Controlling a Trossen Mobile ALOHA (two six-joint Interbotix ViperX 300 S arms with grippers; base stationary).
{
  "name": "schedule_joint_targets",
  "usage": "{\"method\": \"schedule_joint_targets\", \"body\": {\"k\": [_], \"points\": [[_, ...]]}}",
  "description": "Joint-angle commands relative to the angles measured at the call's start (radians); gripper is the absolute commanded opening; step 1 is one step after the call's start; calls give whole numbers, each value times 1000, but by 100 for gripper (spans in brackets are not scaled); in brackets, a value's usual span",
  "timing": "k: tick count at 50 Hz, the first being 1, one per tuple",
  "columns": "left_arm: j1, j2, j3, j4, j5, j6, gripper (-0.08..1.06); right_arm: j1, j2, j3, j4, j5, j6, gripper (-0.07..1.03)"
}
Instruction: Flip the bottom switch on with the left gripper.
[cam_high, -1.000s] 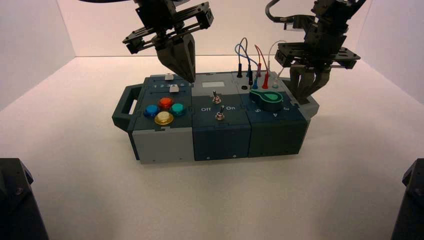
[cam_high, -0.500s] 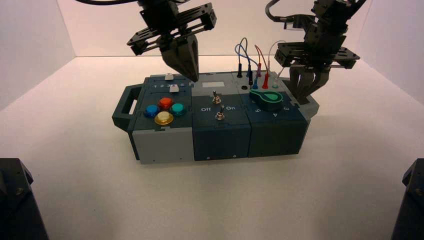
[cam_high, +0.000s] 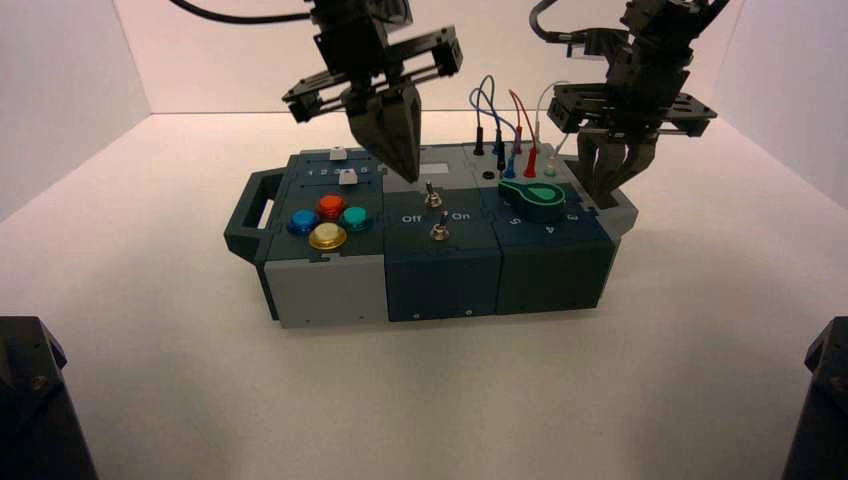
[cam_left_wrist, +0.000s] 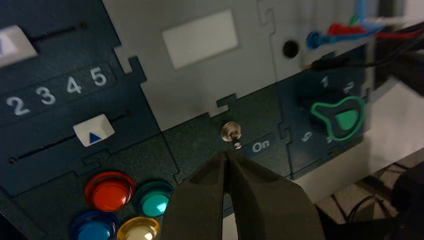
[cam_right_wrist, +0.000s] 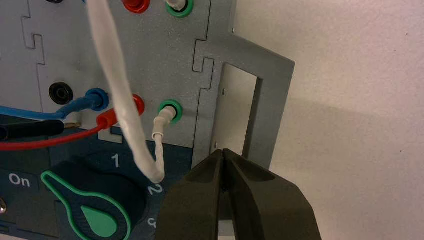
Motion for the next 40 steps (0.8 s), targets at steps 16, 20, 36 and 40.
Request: {"method": "schedule_joint_targets", "body": {"k": [16,20,36,40], "points": [[-3,11,-31,5,3,-8,-3,6,6,-2,-5,-5,-5,-2],[-6,17,-35,6,3,-8,-3,6,6,-2,-5,-5,-3,-2],[-25,38,-84,5,28,-26,-3,6,6,-2,-5,-5,-3,-2],[-31,51,-101,5,49,-32,-3,6,6,-2,-5,-5,-3,-2]]}}
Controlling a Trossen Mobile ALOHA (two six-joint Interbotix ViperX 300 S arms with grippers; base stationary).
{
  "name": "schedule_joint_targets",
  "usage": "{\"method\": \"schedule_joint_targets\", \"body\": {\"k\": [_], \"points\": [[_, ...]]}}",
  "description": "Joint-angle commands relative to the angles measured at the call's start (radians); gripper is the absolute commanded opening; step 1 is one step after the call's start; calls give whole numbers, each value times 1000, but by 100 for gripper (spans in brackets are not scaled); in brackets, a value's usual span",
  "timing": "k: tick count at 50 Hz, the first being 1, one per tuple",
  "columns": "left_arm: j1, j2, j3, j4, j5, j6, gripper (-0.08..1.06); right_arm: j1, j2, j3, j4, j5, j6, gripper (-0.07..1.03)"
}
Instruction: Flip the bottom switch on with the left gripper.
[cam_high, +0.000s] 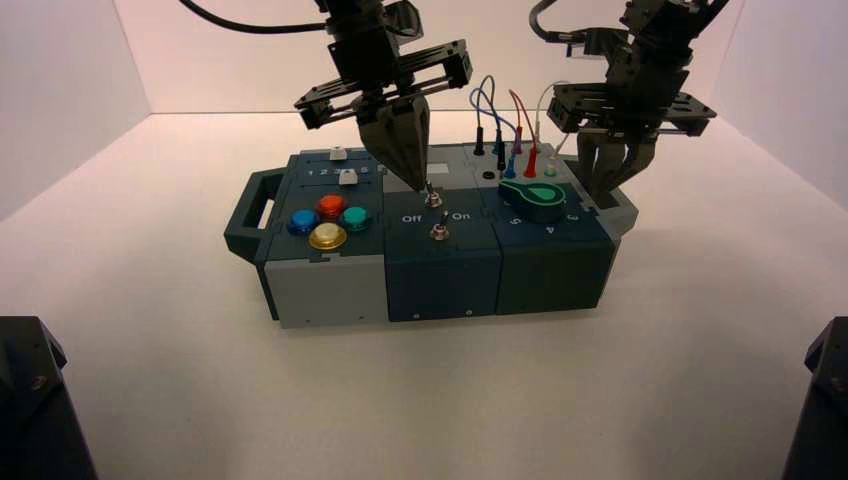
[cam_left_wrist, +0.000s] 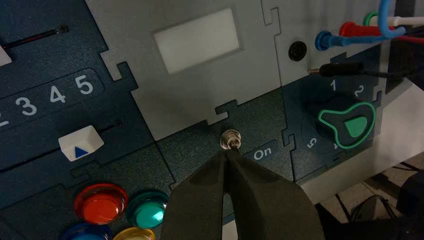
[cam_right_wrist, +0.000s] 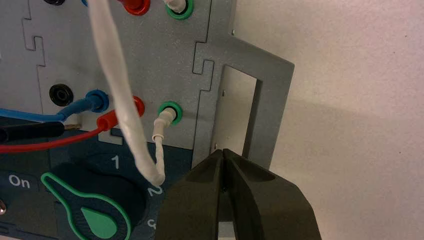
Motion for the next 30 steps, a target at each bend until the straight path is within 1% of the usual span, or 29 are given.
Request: {"method": "schedule_joint_targets", "body": {"k": [1,7,14,30], "points": [[-18,-3,-48,-2,25,-12,-3,6,6,-2,-2,-5,-5,-2],[-32,12,-64,2,44,-15,-3,6,6,-2,-2,-3,-3,-2],[-44,21,-78,5,55,-34,-3,6,6,0,-2,-5,0,-2],[-72,43,-120,18,89,-58,-3,6,5,-3,-2,-5,5,-2]]}}
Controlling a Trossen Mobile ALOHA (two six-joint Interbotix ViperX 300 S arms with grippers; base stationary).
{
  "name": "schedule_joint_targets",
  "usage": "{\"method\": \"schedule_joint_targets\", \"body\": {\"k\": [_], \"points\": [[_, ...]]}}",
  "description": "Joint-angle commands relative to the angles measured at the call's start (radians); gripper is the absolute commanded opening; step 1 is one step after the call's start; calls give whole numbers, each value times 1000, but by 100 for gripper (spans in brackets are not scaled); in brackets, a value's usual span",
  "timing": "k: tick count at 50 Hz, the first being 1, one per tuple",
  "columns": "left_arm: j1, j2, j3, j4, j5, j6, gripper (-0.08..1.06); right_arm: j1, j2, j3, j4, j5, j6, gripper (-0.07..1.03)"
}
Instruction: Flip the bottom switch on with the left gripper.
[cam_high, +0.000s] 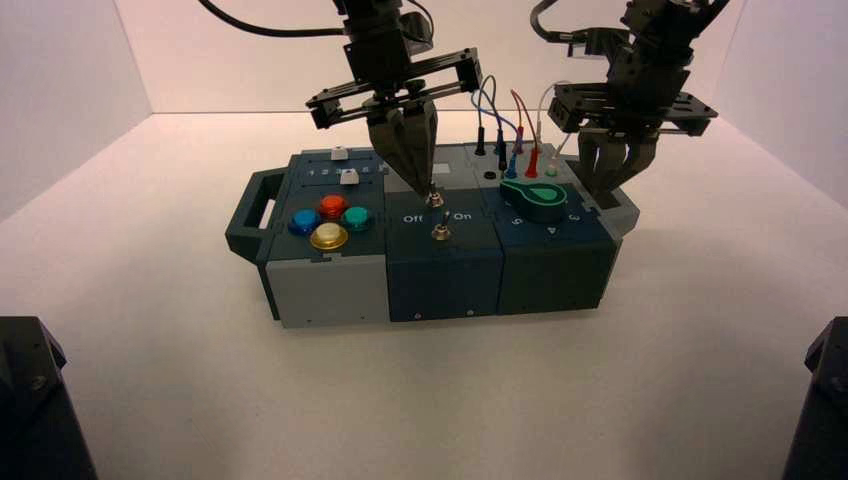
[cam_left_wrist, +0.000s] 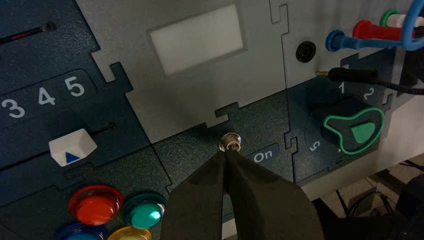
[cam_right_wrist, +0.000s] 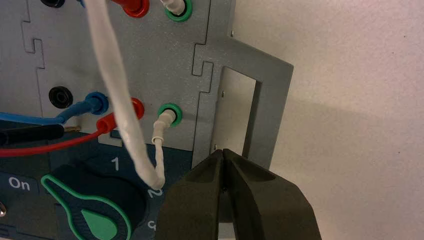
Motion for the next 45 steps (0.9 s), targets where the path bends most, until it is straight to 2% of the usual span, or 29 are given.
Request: {"method": "schedule_joint_targets", "body": {"k": [1,31,45], "points": [[-54,-12,-49,-6,9,-8,-3,8,3,-3,2,-5,-3,-2],[-74,8,-123,-3,34,-8,-3,8,0,-11,-2,-3,-2,-2],[-74,-44,-118,8,58,-8,-3,8,-25,-14,-2,14,-2,-2]]}}
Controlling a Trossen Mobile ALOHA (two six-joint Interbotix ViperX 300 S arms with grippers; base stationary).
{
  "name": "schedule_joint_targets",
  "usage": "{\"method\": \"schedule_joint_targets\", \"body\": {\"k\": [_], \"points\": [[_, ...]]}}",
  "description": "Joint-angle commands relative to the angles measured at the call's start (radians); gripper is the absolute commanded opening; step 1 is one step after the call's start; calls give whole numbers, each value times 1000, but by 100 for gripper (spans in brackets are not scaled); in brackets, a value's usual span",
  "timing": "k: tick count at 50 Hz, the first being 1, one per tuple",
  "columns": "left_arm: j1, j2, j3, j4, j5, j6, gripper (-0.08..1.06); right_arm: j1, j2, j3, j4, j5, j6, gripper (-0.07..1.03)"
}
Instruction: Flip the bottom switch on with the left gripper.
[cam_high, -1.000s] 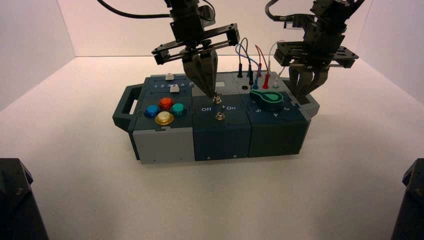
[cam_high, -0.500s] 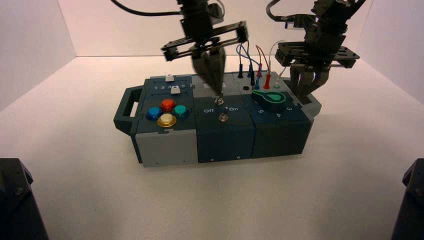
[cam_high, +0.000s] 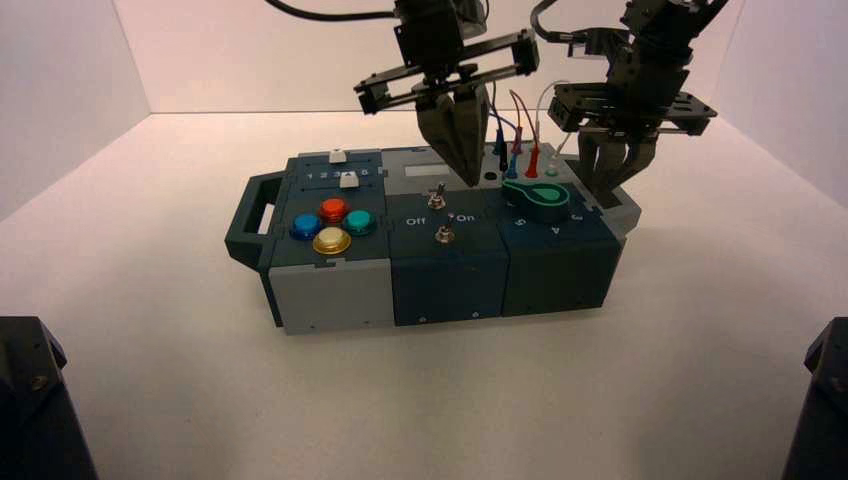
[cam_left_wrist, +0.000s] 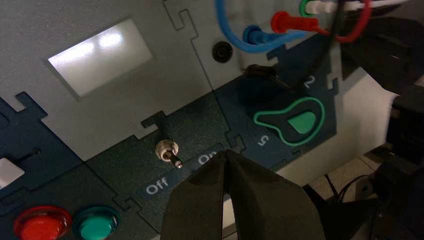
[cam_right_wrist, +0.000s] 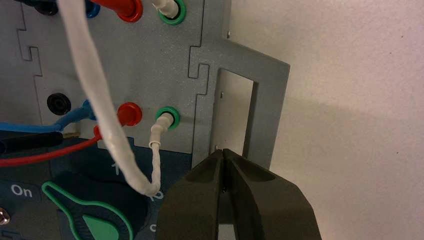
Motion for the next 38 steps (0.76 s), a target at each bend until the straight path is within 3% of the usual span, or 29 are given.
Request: {"method": "schedule_joint_targets", "body": {"k": [1,8,10,12,38], "points": [[-2,-74,-12,11,5,-3,-3,11,-25,-8,2,11,-5,-2],[-2,-103,0,41,14,-5,-3,11,-43,-17,2,26,-5,-2],[-2,-114,0,66,41,-5,-3,11,-60,-26,-2,43,-6,-2],[-2,-121,0,74,49,-5,-3,11,-71,-31,-3,54,-6,-2],[0,-158,12,81,49,0,-3,11,-152,-25,-12,106,-3,-2]]}}
